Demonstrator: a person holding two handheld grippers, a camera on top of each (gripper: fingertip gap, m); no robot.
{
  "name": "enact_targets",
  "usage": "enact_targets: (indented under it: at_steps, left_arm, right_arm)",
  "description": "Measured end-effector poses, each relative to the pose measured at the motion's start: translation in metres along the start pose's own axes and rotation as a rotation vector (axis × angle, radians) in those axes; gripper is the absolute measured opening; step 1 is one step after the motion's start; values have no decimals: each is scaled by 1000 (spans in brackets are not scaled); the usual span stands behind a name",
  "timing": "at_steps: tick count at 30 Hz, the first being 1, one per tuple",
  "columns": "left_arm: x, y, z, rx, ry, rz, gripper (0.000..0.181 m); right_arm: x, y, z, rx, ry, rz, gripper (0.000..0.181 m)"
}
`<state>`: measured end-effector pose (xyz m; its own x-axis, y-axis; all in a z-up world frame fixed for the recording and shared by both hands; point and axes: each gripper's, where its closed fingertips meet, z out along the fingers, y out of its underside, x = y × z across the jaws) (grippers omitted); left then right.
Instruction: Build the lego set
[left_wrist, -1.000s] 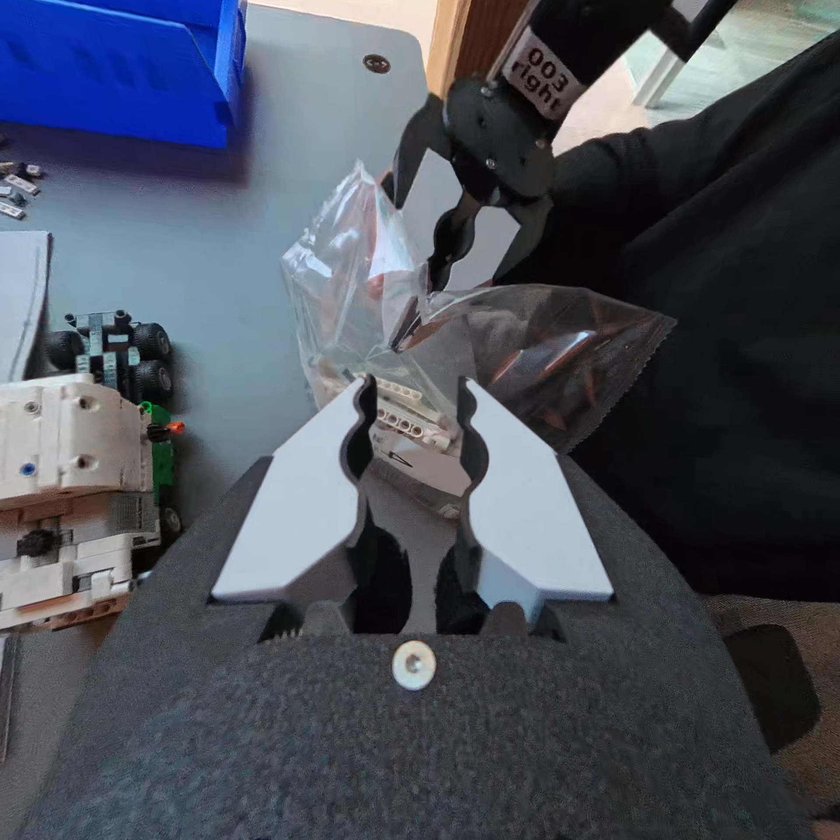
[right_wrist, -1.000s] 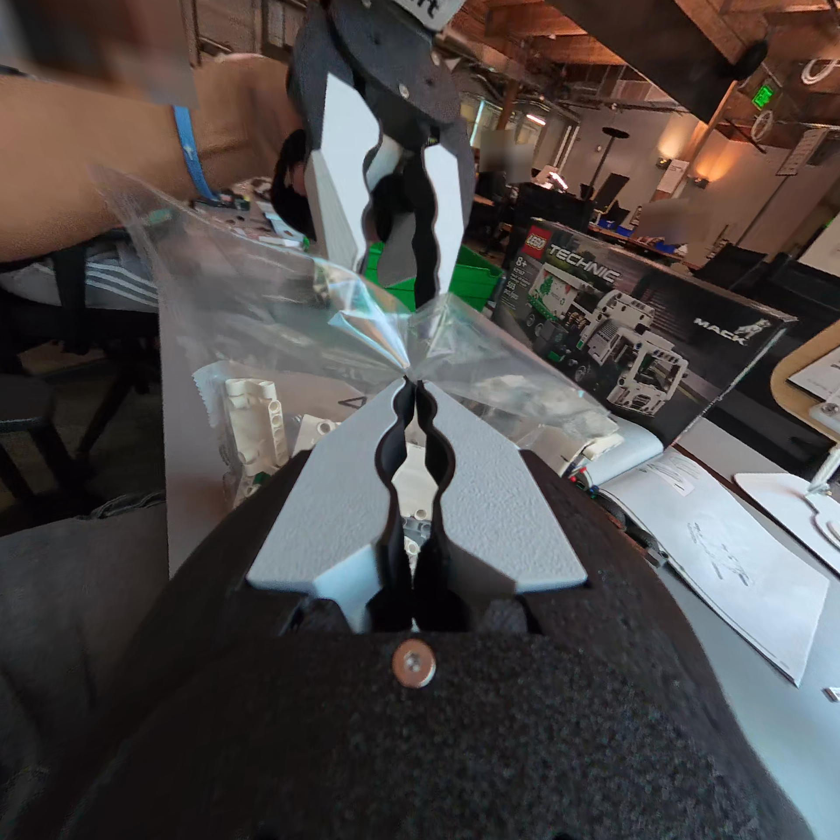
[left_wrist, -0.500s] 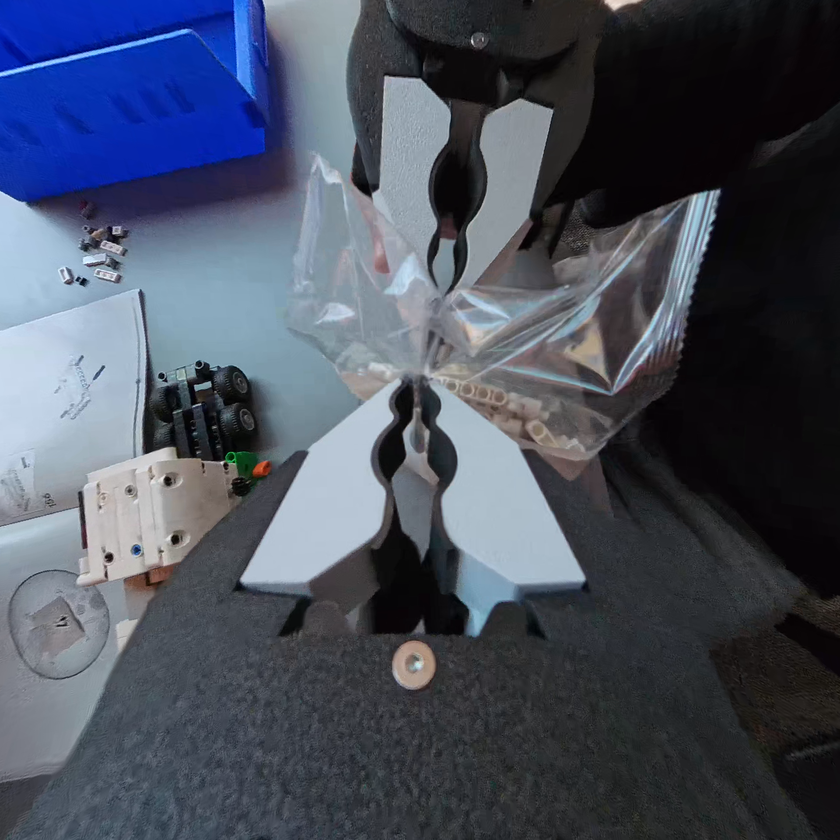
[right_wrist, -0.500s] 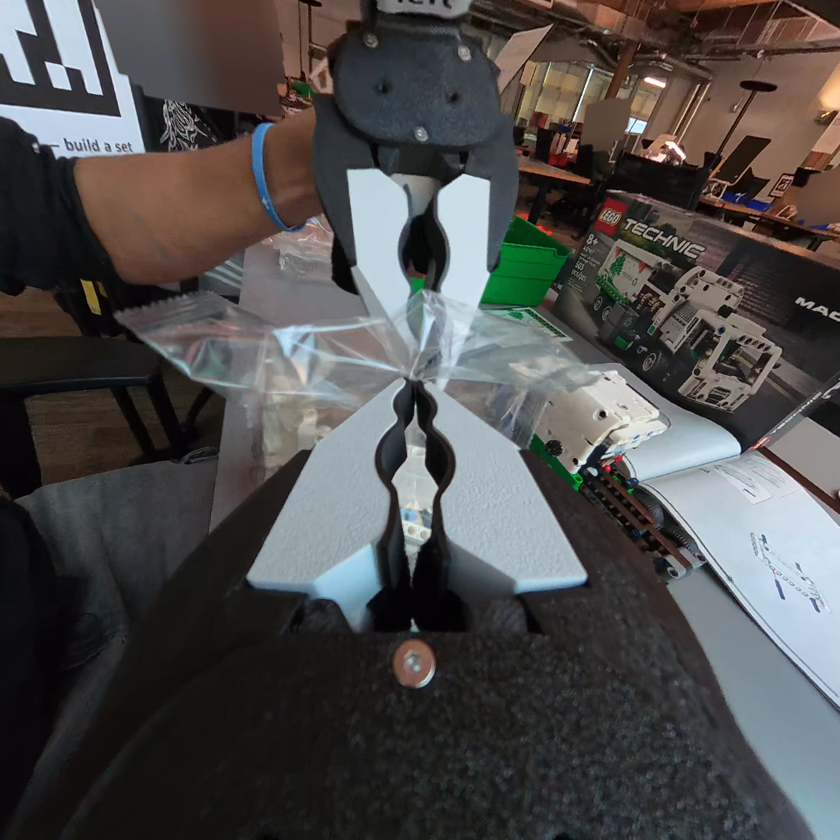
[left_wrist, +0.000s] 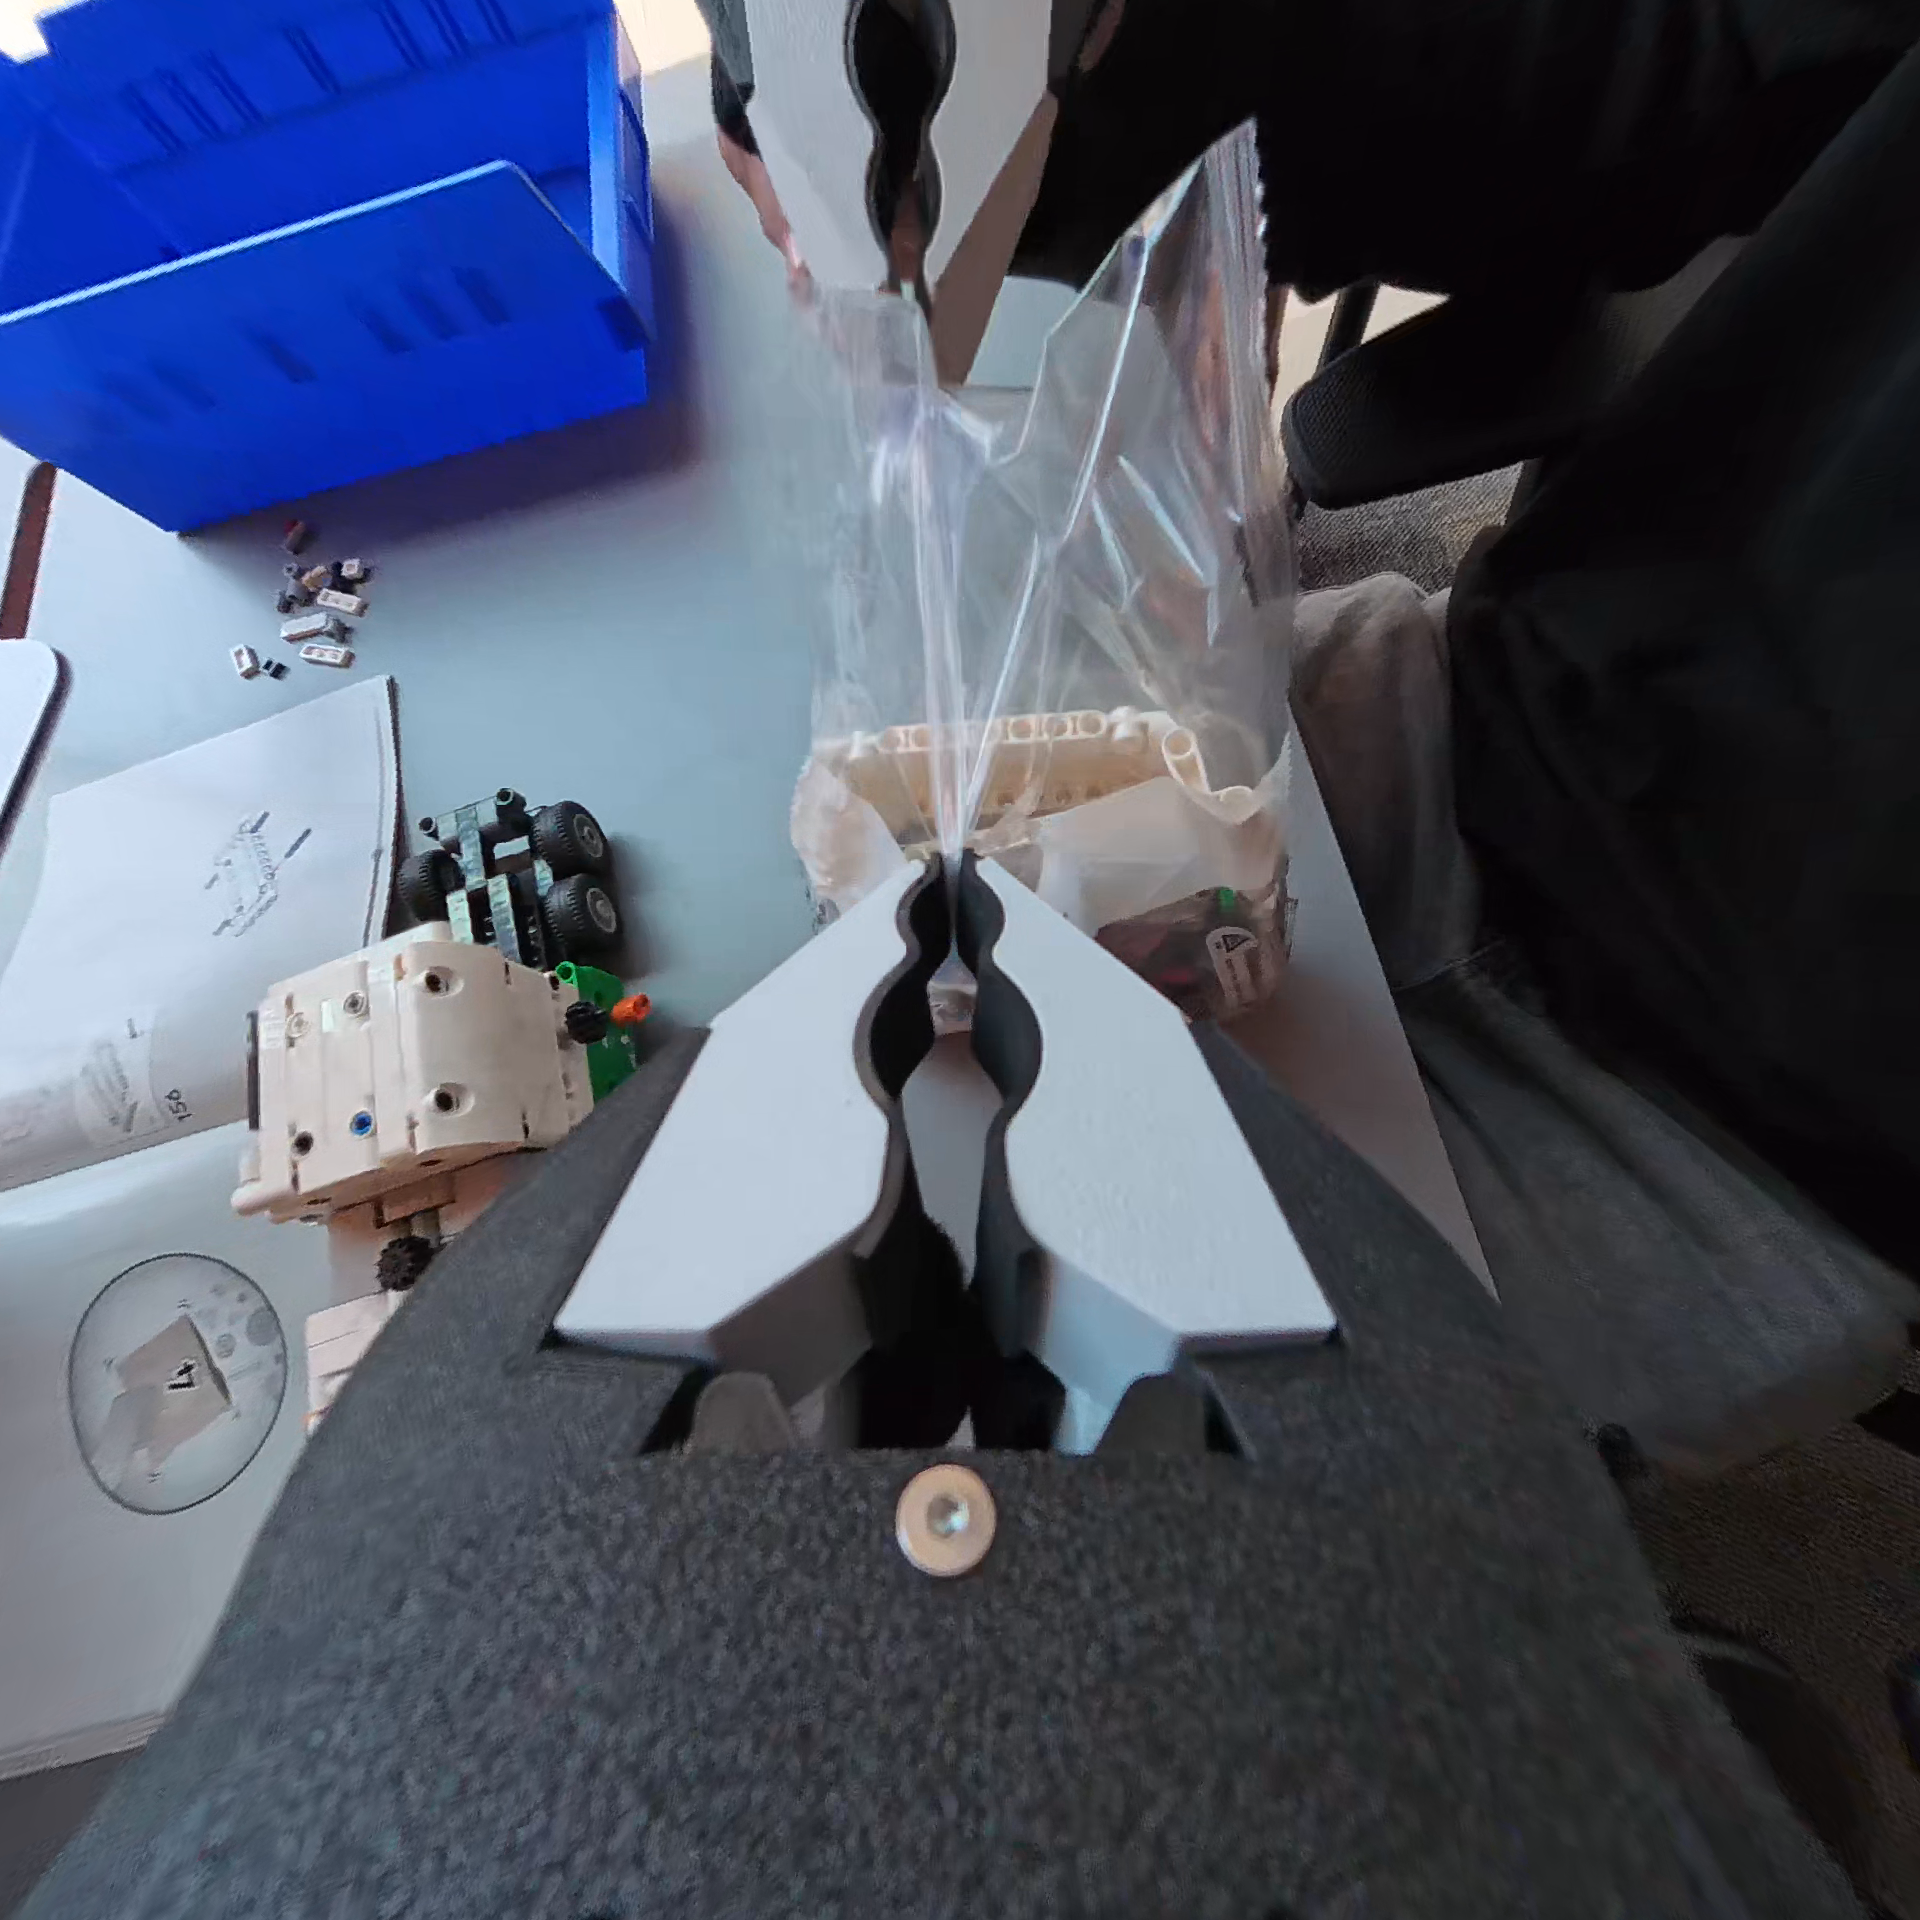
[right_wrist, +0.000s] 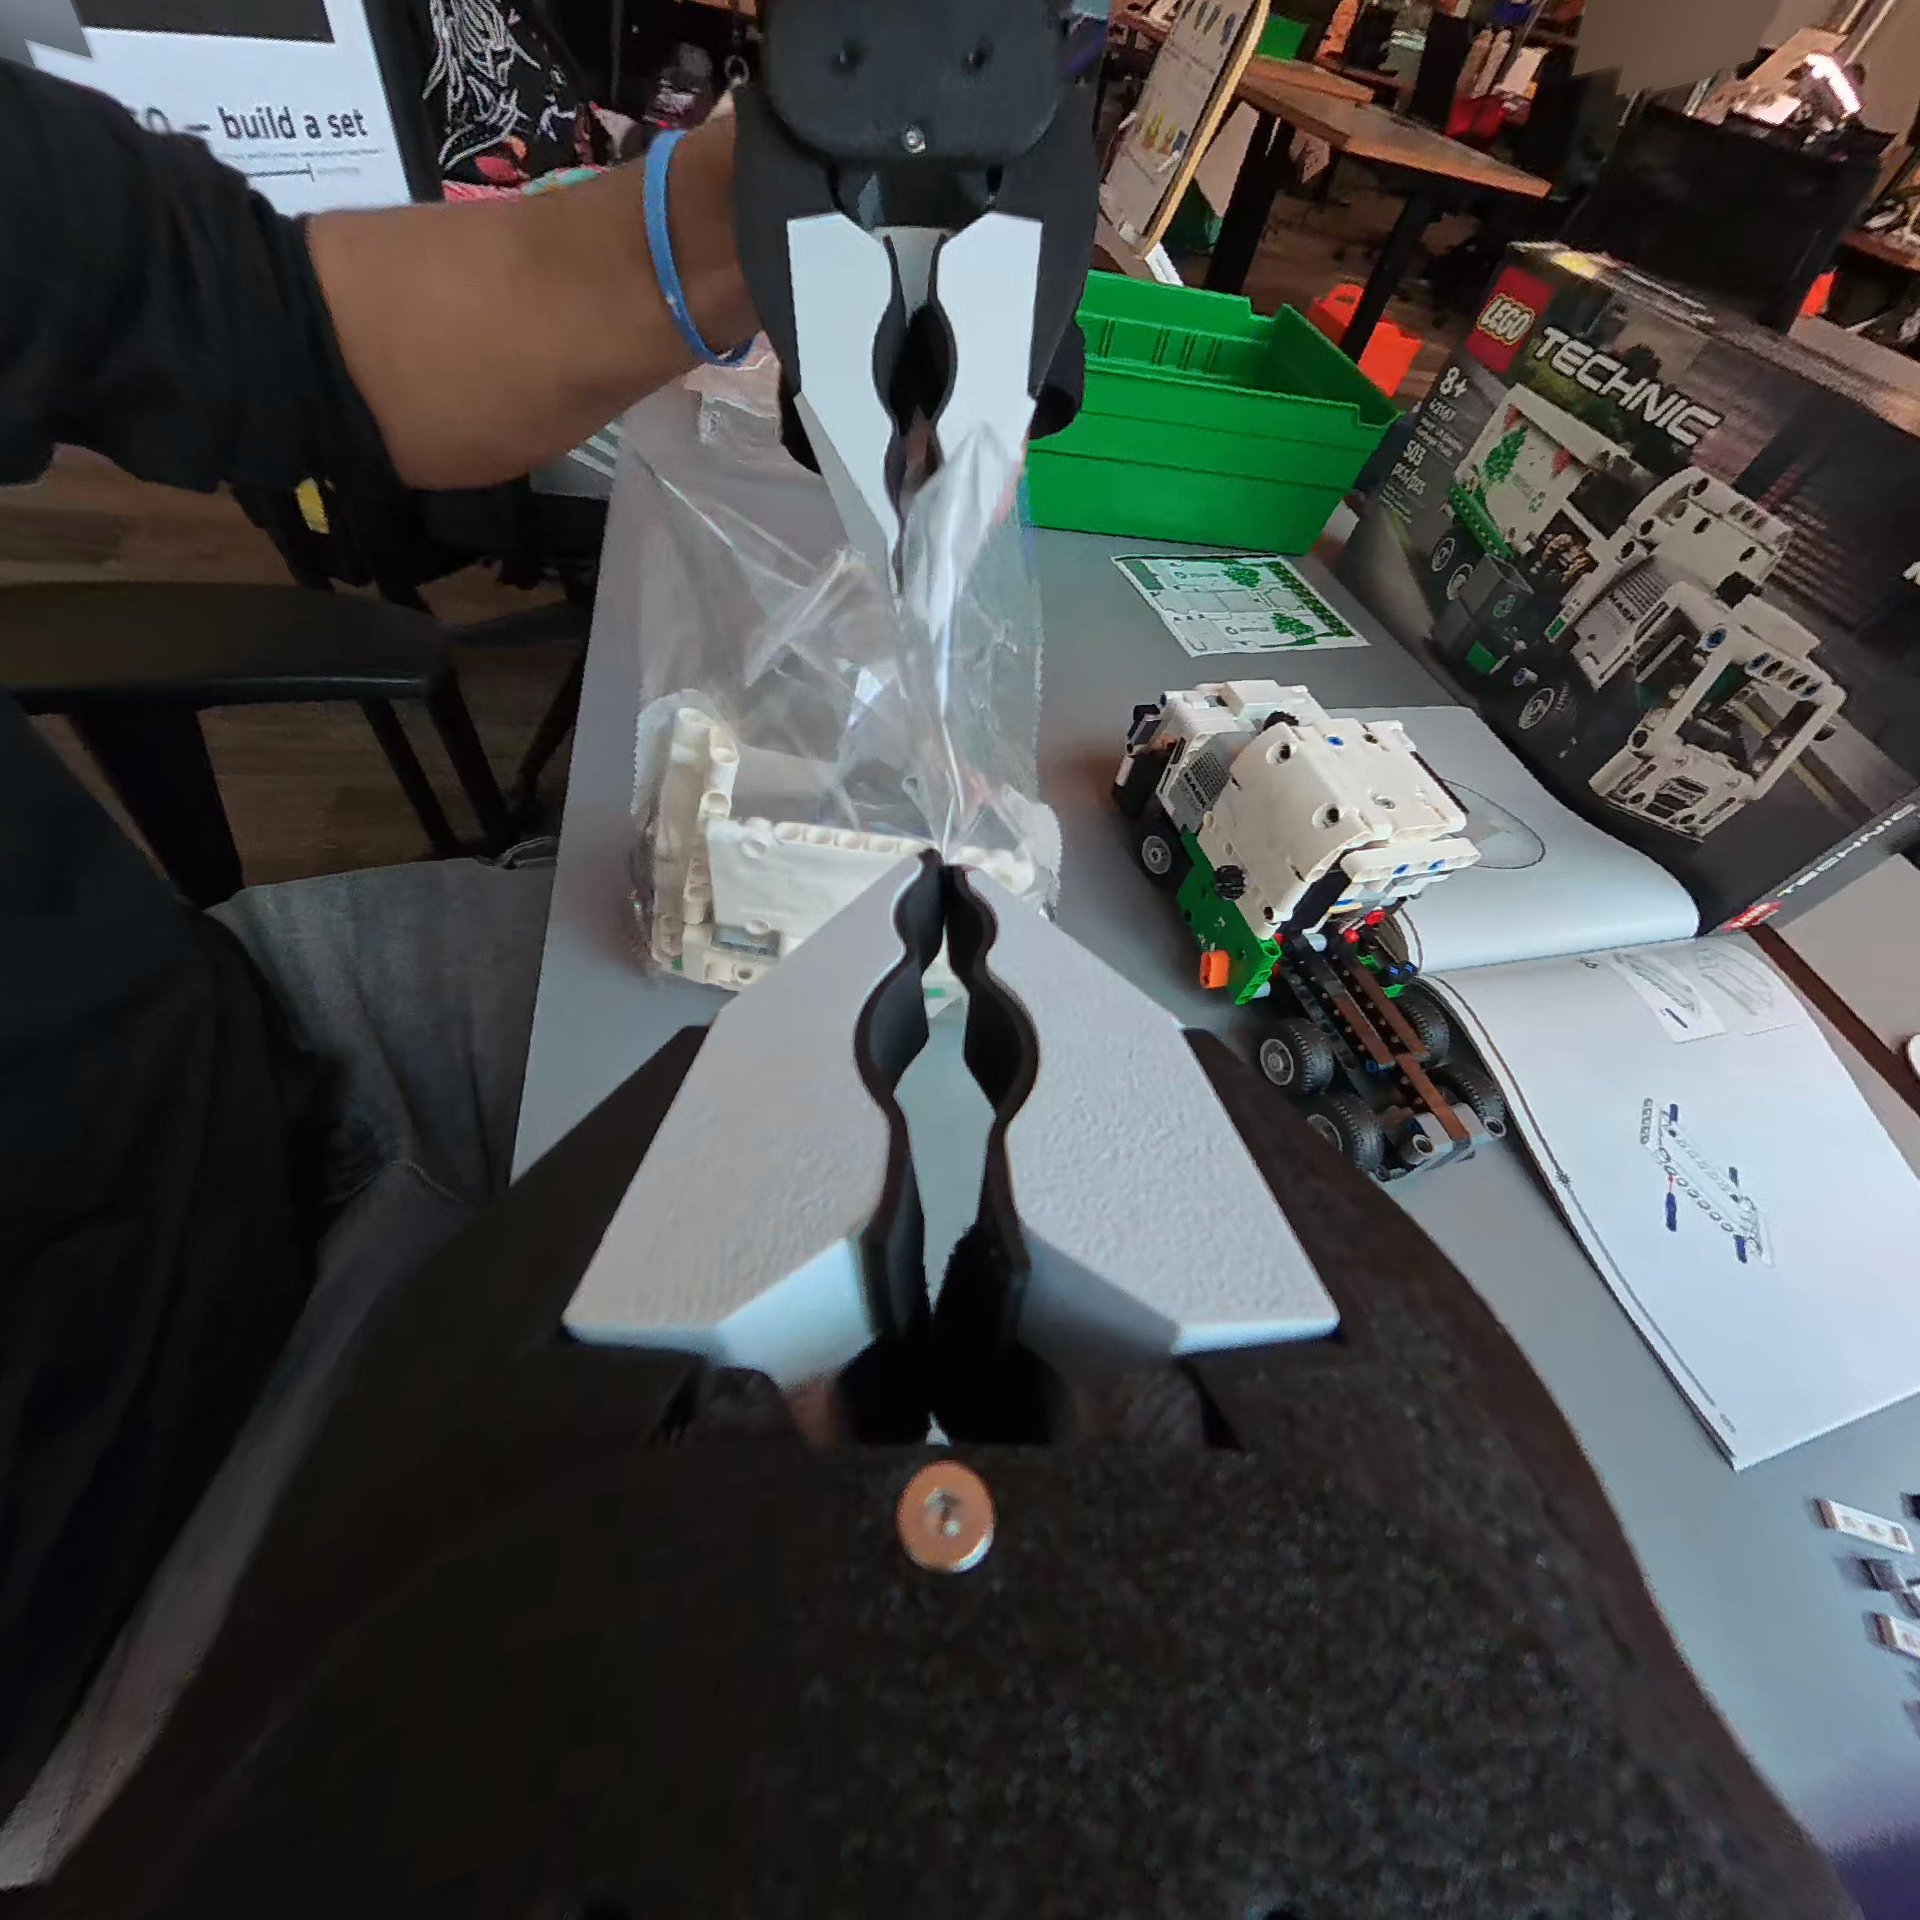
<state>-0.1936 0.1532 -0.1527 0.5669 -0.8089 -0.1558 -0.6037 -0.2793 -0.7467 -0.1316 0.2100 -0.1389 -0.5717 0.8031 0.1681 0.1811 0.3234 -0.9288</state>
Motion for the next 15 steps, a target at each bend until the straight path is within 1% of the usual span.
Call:
enact_targets:
  at_steps: [1,3,6,8,10,12,13,15]
  left_arm:
    - [1,-1,-2,27,12,-5,0]
    - [2,3,-3,59,38,-23,0]
    - [3,8,-8,152,97,-79,0]
    - [3,13,-8,173,107,-92,0]
    - [-6,22,0,135,64,-105,0]
    - [-11,20,3,134,57,-143,0]
    - [-12,18,4,131,51,-155,0]
    - [-13,15,6,120,21,-142,0]
  right_arm:
    - [-4,-1,-1,2,-25,-4,0]
    - [-7,3,2,-36,-35,-38,0]
    - [-9,6,1,-19,-85,-16,0]
    - [-11,10,-1,-9,-120,8,0]
    - [4,16,2,-8,-83,75,0]
    - [8,8,2,26,-89,161,0]
    - [8,3,2,47,-80,163,0]
    - [16,3,5,29,-3,163,0]
